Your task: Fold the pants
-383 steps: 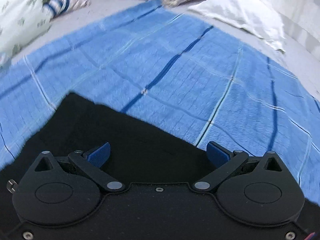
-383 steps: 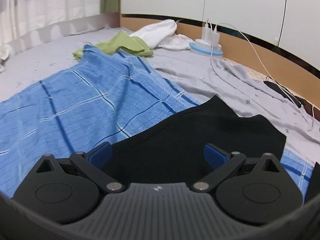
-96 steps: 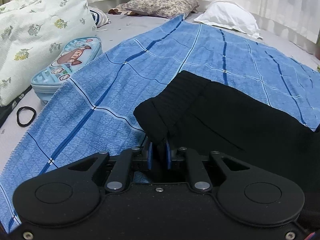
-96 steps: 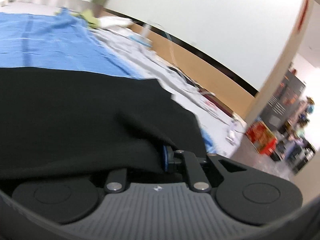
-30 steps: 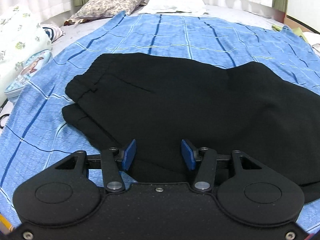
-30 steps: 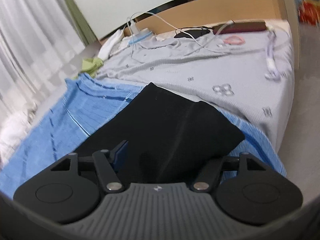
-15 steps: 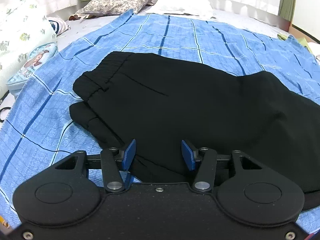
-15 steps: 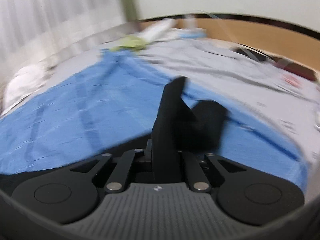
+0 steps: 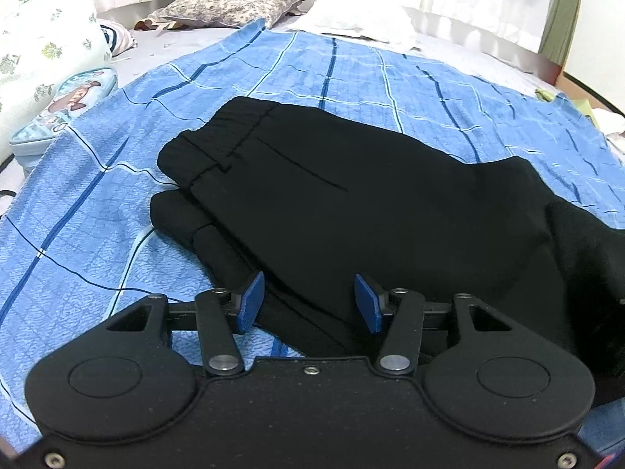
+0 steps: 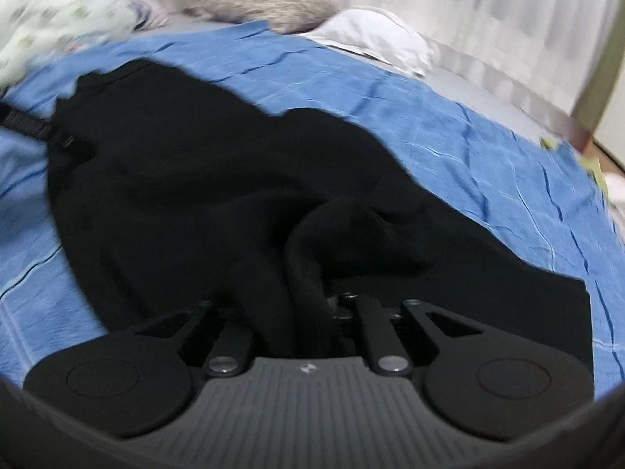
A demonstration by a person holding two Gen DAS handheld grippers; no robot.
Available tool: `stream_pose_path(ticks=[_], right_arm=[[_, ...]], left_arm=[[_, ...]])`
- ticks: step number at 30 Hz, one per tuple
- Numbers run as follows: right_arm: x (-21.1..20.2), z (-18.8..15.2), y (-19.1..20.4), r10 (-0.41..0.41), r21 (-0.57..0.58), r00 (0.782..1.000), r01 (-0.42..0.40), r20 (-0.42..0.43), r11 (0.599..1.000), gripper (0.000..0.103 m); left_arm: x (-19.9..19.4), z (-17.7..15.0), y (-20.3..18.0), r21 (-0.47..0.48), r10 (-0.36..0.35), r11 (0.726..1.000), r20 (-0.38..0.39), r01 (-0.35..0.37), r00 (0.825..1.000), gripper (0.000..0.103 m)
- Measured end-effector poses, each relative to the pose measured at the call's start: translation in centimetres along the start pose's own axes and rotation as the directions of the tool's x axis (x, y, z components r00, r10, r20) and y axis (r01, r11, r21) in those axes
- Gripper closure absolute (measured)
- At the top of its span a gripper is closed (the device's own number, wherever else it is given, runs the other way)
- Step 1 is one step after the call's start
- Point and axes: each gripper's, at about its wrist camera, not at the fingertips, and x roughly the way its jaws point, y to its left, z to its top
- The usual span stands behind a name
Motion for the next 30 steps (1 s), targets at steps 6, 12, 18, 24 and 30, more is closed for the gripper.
stream_pose_path(ticks=[6, 12, 18, 24, 30], right_arm=[[-2.1, -0.5, 2.4, -0.036, -0.085, 0.999, 0.038, 0.026, 0.996, 0.055], [-5.1, -0.4, 2.6, 0.096, -0.085, 0.993, -0.09, 0.063, 0.992, 0.034], [-7.3, -0.1, -0.3, 0.099, 0.034, 0.989, -0.103, 0.106, 0.994, 0.03], [-5.8, -0.7, -7.8, -0.104, 0.293, 0.993, 0.084, 0.055, 0.952, 0.03], [-0.8, 0.2, -10.2, -0.211, 0.319, 0.973, 0.229, -0.092, 0.919, 0.036]], left_arm=[[-0.3, 0.5, 0.9, -0.044, -0.051, 0.998, 0.016, 0.051, 0.999, 0.05], [-0.1, 1.2, 1.2, -0.076, -0.061, 0.995, 0.023, 0.062, 0.998, 0.05], [-0.9, 0.8, -0.1, -0.028, -0.11, 0.993, 0.027, 0.111, 0.994, 0.05], [-1.9, -0.1, -2.3, 0.031, -0.189, 0.982, 0.026, 0.188, 0.982, 0.05], [-2.6, -1.3, -4.8, 0.138, -0.203, 0.971, 0.034, 0.196, 0.979, 0.05]])
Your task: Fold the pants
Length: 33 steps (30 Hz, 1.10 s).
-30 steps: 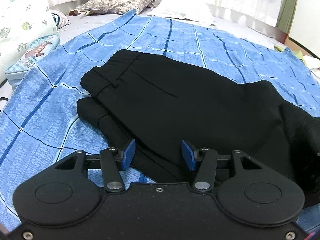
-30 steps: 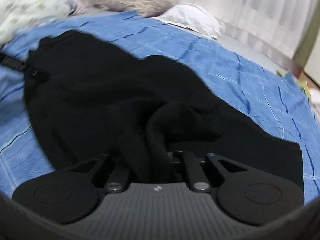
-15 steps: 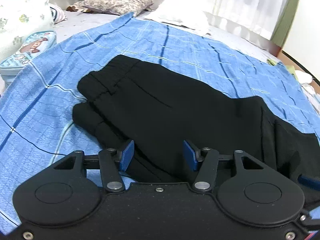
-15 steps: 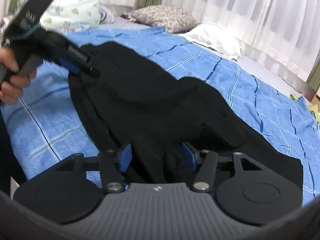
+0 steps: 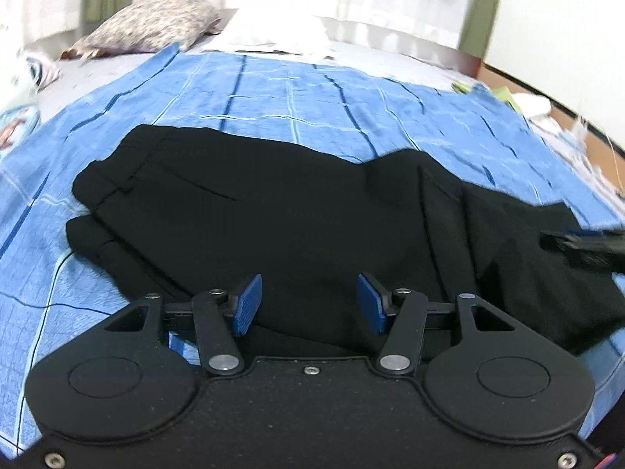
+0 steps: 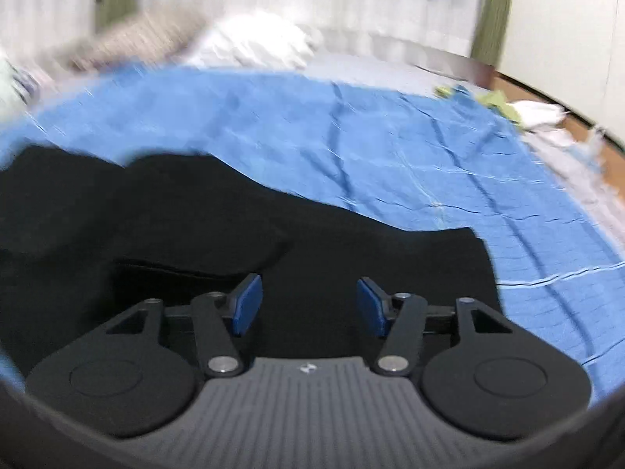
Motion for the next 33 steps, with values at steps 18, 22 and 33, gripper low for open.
stream_pose_path(ticks=[18, 22, 33], right_arm=[[-2.0, 3.2, 0.5, 0.261, -0.061, 0.959, -0.256, 0.108, 0.965, 0.041], [-4.5, -1.7, -2.8, 0.105, -0.076, 0.989, -0.097, 0.108, 0.992, 0.036], [-9.4, -12.2, -5.6, -0.167, -0.181, 0.98, 0.184, 0.106, 0.966, 0.025]], left_arm=[[-0.7, -0.2, -2.9, 0.026, -0.082, 0.996, -0.02, 0.082, 0.996, 0.05], [-0.3, -0.1, -5.0, 0.055, -0.129, 0.99, -0.038, 0.131, 0.991, 0.05], [2.5, -0.4, -9.7, 0.095, -0.17, 0.979, -0.119, 0.181, 0.978, 0.049]])
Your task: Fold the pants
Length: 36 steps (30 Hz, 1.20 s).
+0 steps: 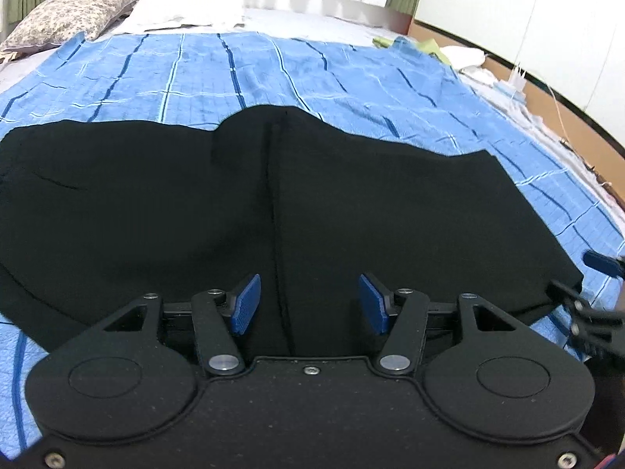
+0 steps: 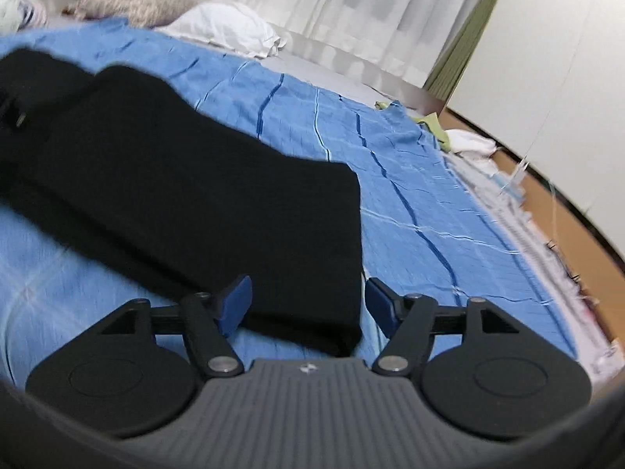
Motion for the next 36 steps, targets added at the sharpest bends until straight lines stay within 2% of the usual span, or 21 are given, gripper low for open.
stream_pose_path(ticks=[5, 11, 14, 17, 22, 25, 28, 30, 33, 36], right_arm=[[-0.2, -0.7, -0.7, -0.024, 0.023, 1.0, 0.024, -0.004, 0.999, 0.024], [-0.5, -1.8, -1.8, -0.079, -0.009, 0.996, 0.078, -0.029, 0.997, 0.023], [-0.1, -2.0, -2.7, -0.095, 0.026, 0.995, 0.096, -0.04, 0.995, 0.023], [0.4, -1.6, -2.8, -0.078, 0.045, 0.997, 0.079, -0.026, 0.996, 0.023], [2.7, -0.2, -0.5, -0.097, -0.026, 0.995, 0.097, 0.0, 0.995, 0.023], [3.8, 0.8, -0.2, -0.093, 0.014, 0.996, 0.093, 0.012, 0.996, 0.024], [4.4, 1.1, -0.6, -0.111, 0.076, 0.994, 0.11, 0.01, 0.991, 0.037], [4.6, 0.7, -1.3, -0.132, 0.129, 0.991, 0.133, -0.014, 0.983, 0.057], [4.7, -0.5, -2.5, -0.169, 0.187, 0.984, 0.177, -0.056, 0.966, 0.065], [4.3, -1.4, -3.2, -0.224, 0.214, 0.972, 0.234, -0.071, 0.948, 0.066]], left_arm=[[1.4, 0.5, -0.8, 0.02, 0.027, 0.999, -0.011, -0.027, 1.0, 0.049], [2.4, 1.8, -0.6, -0.009, 0.054, 0.999, -0.001, -0.054, 0.999, 0.049], [3.1, 2.4, -0.6, -0.013, 0.071, 0.997, 0.001, -0.071, 0.997, 0.049], [3.7, 2.9, -0.5, -0.015, 0.09, 0.996, 0.0, -0.089, 0.996, 0.049], [4.3, 3.4, -0.6, -0.022, 0.109, 0.994, 0.002, -0.109, 0.994, 0.049], [4.6, 3.5, -0.8, -0.019, 0.12, 0.993, 0.0, -0.12, 0.993, 0.049], [5.0, 3.5, -1.4, -0.017, 0.134, 0.991, 0.0, -0.134, 0.991, 0.049], [5.1, 3.5, -1.8, -0.013, 0.134, 0.991, 0.005, -0.134, 0.991, 0.049], [5.4, 3.5, -2.4, -0.015, 0.122, 0.992, 0.005, -0.122, 0.992, 0.049], [5.8, 3.6, -3.1, -0.008, 0.114, 0.993, 0.005, -0.114, 0.994, 0.049]])
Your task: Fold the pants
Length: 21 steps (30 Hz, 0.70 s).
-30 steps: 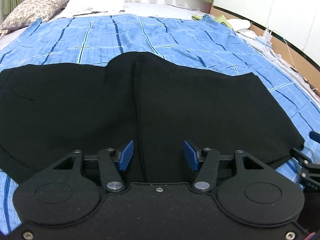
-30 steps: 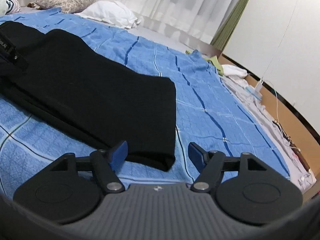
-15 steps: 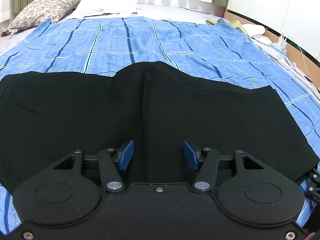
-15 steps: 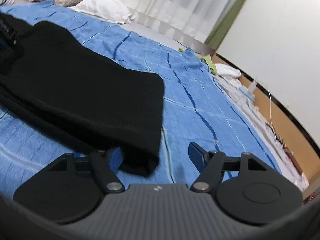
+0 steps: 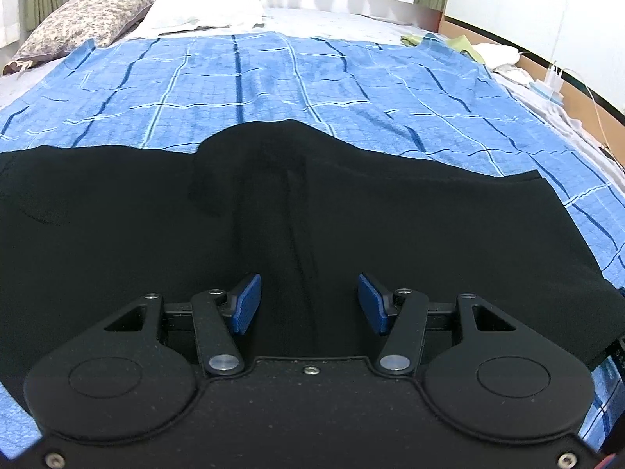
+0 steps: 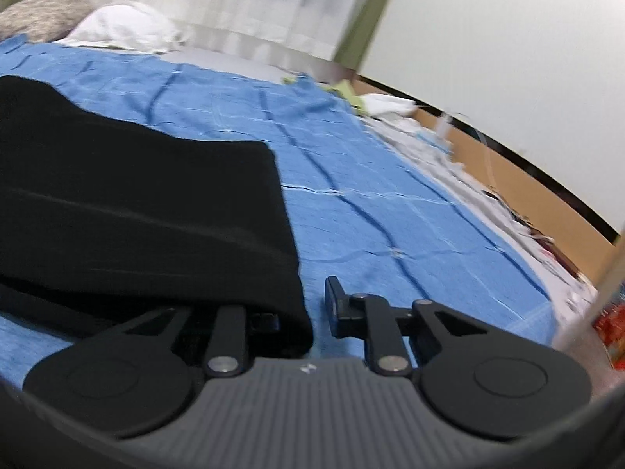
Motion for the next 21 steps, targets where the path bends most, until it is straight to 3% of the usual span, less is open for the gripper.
stream_pose_path(ticks=[5, 8, 10, 16, 21], right_arm=[[0.0, -0.5, -0.7, -0.065, 0.068, 0.998, 0.066, -0.02, 0.995, 0.064], [0.1, -0.6, -0.9, -0.093, 0.091, 0.995, 0.096, -0.03, 0.991, 0.054], [-0.1, -0.6, -0.5, -0.102, 0.055, 0.995, 0.103, -0.014, 0.993, 0.053], [-2.6, -1.0, 2.9, -0.019, -0.142, 0.995, 0.033, 0.093, 0.989, 0.045], [-5.3, -1.4, 7.2, 0.109, -0.318, 0.979, -0.05, 0.171, 0.947, 0.043]], left_arm=[[0.2, 0.2, -1.0, 0.013, -0.017, 1.0, 0.007, 0.017, 1.0, 0.049], [0.1, 0.4, -1.1, 0.014, -0.025, 1.0, 0.009, 0.025, 1.0, 0.049], [0.0, 0.5, -0.9, 0.012, -0.032, 0.999, 0.012, 0.032, 0.999, 0.049], [-1.6, 0.8, 0.9, -0.001, -0.03, 1.0, 0.048, 0.03, 0.998, 0.049], [-3.5, 0.4, 4.3, -0.02, 0.032, 0.999, 0.076, -0.03, 0.997, 0.049]])
